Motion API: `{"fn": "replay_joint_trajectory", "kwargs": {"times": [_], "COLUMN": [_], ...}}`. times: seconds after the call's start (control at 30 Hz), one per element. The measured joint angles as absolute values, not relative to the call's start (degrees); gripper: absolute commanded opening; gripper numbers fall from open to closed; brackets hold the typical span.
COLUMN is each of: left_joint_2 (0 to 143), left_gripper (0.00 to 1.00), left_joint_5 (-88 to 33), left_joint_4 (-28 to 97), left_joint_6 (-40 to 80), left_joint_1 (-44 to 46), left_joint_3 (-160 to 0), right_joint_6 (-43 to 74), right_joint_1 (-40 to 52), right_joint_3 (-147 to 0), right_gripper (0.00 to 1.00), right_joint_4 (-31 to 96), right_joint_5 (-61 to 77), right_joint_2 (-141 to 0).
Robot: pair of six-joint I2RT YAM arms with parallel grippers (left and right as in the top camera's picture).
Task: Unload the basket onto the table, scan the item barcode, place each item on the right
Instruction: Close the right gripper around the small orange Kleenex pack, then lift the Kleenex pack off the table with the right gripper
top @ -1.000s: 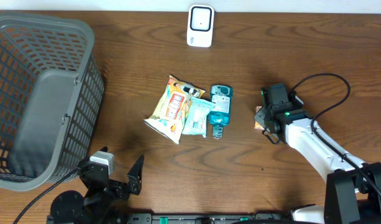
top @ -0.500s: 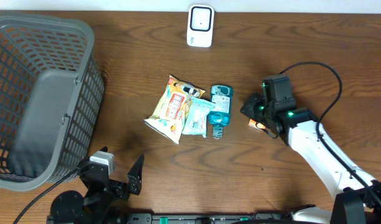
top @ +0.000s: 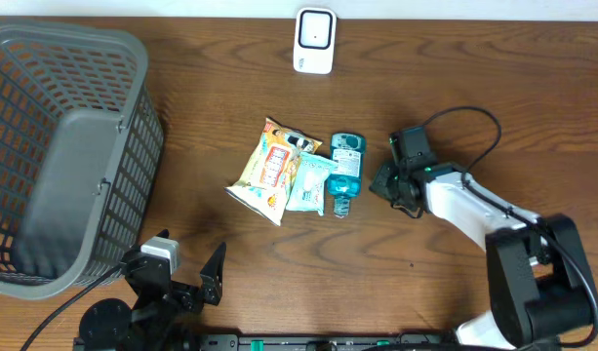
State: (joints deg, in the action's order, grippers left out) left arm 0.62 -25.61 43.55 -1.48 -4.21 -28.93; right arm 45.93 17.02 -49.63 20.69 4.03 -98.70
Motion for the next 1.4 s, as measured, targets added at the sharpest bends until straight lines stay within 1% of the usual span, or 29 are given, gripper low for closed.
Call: {"fn": "replay_joint_trajectory", "kwargs": {"times": [0.17, 0.3, 0.53, 0.6, 0.63, 0.67, 0.77, 0.83, 0.93, 1.03, 1.13, 1.3, 1.33, 1.4], "left_joint_2": [0.6, 0.6, 0.6, 0.6, 0.6, 0.6, 0.6, 0.6, 0.6, 0.6, 0.6, 0.6, 0.6, 0.6], "left_gripper": [0.98, 0.98, 0.98, 0.98, 0.98, 0.98, 0.98, 0.98, 0.98, 0.98, 0.98, 0.98, 0.98, 0.98], "left_joint_5": [-25.6, -25.6, -25.6, -25.6, -25.6, -25.6, -25.6, -25.6, -25.6, -25.6, -25.6, -25.6, -25.6, -25.6], "left_joint_4": [43.5, 43.5, 43.5, 43.5, 43.5, 43.5, 43.5, 43.5, 43.5, 43.5, 43.5, 43.5, 43.5, 43.5], "left_joint_6": [-1.5, -1.5, -1.5, -1.5, -1.5, -1.5, -1.5, -1.5, -1.5, -1.5, -1.5, -1.5, -1.5, -1.5], "left_joint_1": [-4.2, -4.2, -4.2, -4.2, -4.2, -4.2, -4.2, -4.2, -4.2, -4.2, -4.2, -4.2, -4.2, -4.2], "left_joint_3": [-28.9, -28.9, -28.9, -28.9, -28.9, -28.9, -28.9, -28.9, -28.9, -28.9, -28.9, -28.9, -28.9, -28.9], "right_joint_6": [45.8, 45.7, 44.7, 44.5, 44.8, 45.5, 49.7, 52.8, 59.1, 63.8, 67.5, 73.3, 74.0, 75.1], "right_joint_1": [17.1, 17.1, 17.0, 17.0, 17.0, 17.0, 17.0, 17.0, 17.0, 17.0, 16.9, 15.0, 14.5, 13.6], "right_joint_3": [-50.2, -50.0, -49.7, -49.7, -49.8, -49.8, -49.8, -49.8, -49.8, -49.8, -49.8, -49.7, -49.7, -49.6], "right_gripper": [0.01, 0.01, 0.02, 0.09, 0.17, 0.25, 0.57, 0.65, 0.71, 0.72, 0.66, 0.66, 0.65, 0.59], "right_joint_4": [24.7, 29.8, 32.2, 32.8, 33.8, 35.0, 39.6, 42.2, 44.3, 44.4, 44.4, 43.4, 43.0, 41.7], "right_joint_5": [4.0, 0.0, -7.2, -7.8, -8.1, -8.4, -9.1, -9.1, -9.3, -9.3, -9.3, -9.7, -9.8, -9.9], "right_joint_2": [-98.3, -96.2, -83.4, -80.2, -78.3, -76.9, -74.6, -74.7, -75.2, -75.5, -75.8, -78.0, -78.9, -81.8]}}
